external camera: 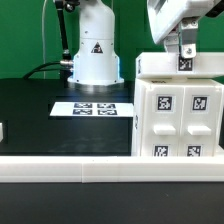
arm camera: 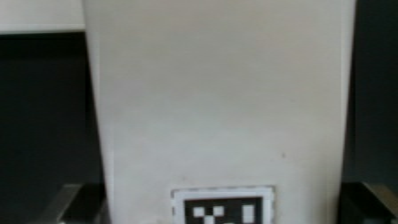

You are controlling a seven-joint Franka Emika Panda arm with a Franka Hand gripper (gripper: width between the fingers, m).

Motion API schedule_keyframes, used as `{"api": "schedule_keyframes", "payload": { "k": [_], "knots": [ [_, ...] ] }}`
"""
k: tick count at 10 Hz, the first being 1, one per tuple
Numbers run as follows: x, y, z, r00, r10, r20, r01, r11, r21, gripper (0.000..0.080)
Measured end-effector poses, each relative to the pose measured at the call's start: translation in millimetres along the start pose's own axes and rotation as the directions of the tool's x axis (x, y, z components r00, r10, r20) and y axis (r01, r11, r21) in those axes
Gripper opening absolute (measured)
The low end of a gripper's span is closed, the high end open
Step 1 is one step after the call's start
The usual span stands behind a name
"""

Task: Assemble cabinet

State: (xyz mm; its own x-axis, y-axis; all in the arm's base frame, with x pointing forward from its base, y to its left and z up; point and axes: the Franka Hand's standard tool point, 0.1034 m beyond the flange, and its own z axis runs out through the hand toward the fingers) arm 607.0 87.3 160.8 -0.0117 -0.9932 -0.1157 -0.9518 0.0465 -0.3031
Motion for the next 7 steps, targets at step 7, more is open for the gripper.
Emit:
{"api": "schedule_keyframes", "payload": {
  "k": [7],
  "knots": [
    [-8.6, -9.7, -19.8, 0.999, -0.013, 0.037, 0.012, 0.999, 0.032, 0.0797]
  ]
}}
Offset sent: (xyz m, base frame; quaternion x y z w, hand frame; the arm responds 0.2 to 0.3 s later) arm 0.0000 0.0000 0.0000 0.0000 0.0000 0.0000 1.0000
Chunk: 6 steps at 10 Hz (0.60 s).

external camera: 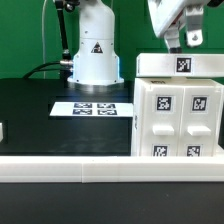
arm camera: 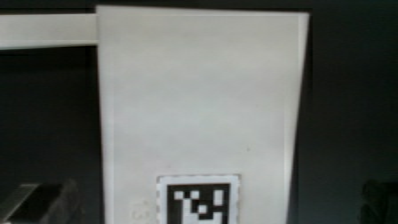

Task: Assemble cabinet

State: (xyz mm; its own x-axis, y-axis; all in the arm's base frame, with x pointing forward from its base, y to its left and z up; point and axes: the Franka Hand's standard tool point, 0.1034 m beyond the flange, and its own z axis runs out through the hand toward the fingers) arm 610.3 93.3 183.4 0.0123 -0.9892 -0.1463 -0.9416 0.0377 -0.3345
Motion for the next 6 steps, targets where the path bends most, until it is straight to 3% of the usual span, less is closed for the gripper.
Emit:
{"api": "schedule_keyframes", "payload": {
  "k": [2, 3, 4, 6],
  "knots": [
    [-3.9, -6.9, -11.0, 0.999, -0.031, 0.013, 0.030, 0.999, 0.023, 0.0797],
    [-3.5, -5.6, -8.5, 0.999, -0.051, 0.011, 0.050, 0.999, 0.019, 0.0797],
    [-3.5, -3.5, -6.5, 0.997, -0.081, 0.011, 0.081, 0.997, 0.005, 0.0797],
    [-6.7, -1.0, -2.7, 0.939, -0.345, 0.018, 0.345, 0.938, -0.040, 0.0797]
  ]
}}
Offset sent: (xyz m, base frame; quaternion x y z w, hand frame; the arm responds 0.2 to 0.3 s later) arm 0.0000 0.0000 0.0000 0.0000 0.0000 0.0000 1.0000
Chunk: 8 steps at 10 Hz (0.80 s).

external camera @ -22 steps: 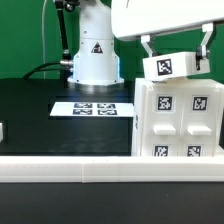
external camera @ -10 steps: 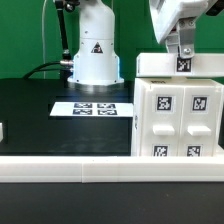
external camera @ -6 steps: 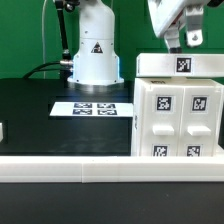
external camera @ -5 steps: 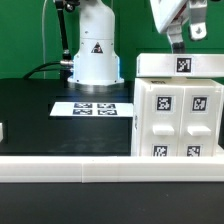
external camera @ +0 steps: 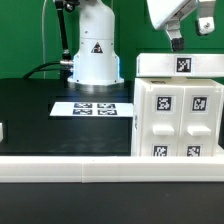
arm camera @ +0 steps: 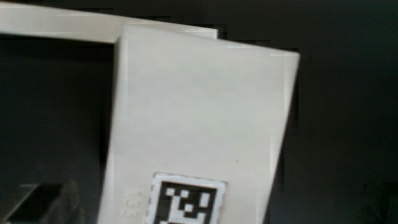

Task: Assemble cabinet

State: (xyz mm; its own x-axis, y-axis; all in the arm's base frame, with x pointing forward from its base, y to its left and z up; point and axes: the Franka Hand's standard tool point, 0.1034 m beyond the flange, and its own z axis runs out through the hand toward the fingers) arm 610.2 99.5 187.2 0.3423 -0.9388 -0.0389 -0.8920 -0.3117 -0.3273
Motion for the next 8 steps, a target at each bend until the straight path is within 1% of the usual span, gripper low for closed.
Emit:
{"api": "schedule_keyframes", "payload": {
  "k": [2, 3, 4, 6, 8],
  "knots": [
    [2.3, -1.6, -1.0, 0.971, -0.238, 0.015, 0.238, 0.971, -0.017, 0.0797],
    [4.1, -2.8, -1.9, 0.932, -0.362, 0.026, 0.362, 0.932, -0.020, 0.0797],
    [8.5, -4.0, -2.1, 0.870, -0.492, 0.036, 0.493, 0.870, -0.020, 0.0797],
    [9.0, -3.7, -1.7, 0.811, -0.584, 0.037, 0.585, 0.811, -0.017, 0.0797],
    [9.5, -3.5, -1.5, 0.709, -0.704, 0.039, 0.704, 0.710, -0.012, 0.0797]
  ]
}}
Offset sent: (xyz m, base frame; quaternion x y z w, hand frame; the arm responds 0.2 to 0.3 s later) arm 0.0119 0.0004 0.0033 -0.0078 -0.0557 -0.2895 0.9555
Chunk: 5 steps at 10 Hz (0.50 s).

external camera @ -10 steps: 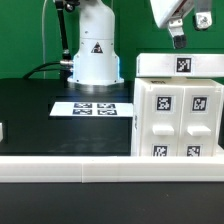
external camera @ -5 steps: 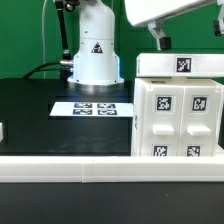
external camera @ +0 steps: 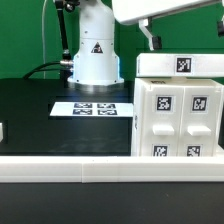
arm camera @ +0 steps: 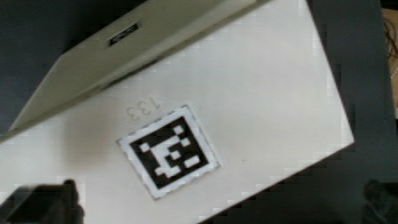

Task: Assemble cabinet

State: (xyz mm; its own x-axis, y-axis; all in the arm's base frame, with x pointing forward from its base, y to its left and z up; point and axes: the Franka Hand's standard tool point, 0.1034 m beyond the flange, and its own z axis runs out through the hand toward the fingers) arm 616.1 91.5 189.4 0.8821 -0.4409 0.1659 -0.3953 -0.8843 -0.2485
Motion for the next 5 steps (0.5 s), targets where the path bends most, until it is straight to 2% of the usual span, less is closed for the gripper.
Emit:
{"api": "schedule_keyframes", "payload": {
  "k": [2, 3, 5],
  "knots": [
    [1.8, 5.0, 1.0, 0.954, -0.300, 0.003, 0.300, 0.954, -0.026, 0.0797],
    [3.2, 8.1, 0.2, 0.917, -0.400, 0.019, 0.400, 0.916, -0.035, 0.0797],
    [4.9, 5.1, -2.2, 0.828, -0.560, 0.038, 0.561, 0.826, -0.055, 0.0797]
  ]
}}
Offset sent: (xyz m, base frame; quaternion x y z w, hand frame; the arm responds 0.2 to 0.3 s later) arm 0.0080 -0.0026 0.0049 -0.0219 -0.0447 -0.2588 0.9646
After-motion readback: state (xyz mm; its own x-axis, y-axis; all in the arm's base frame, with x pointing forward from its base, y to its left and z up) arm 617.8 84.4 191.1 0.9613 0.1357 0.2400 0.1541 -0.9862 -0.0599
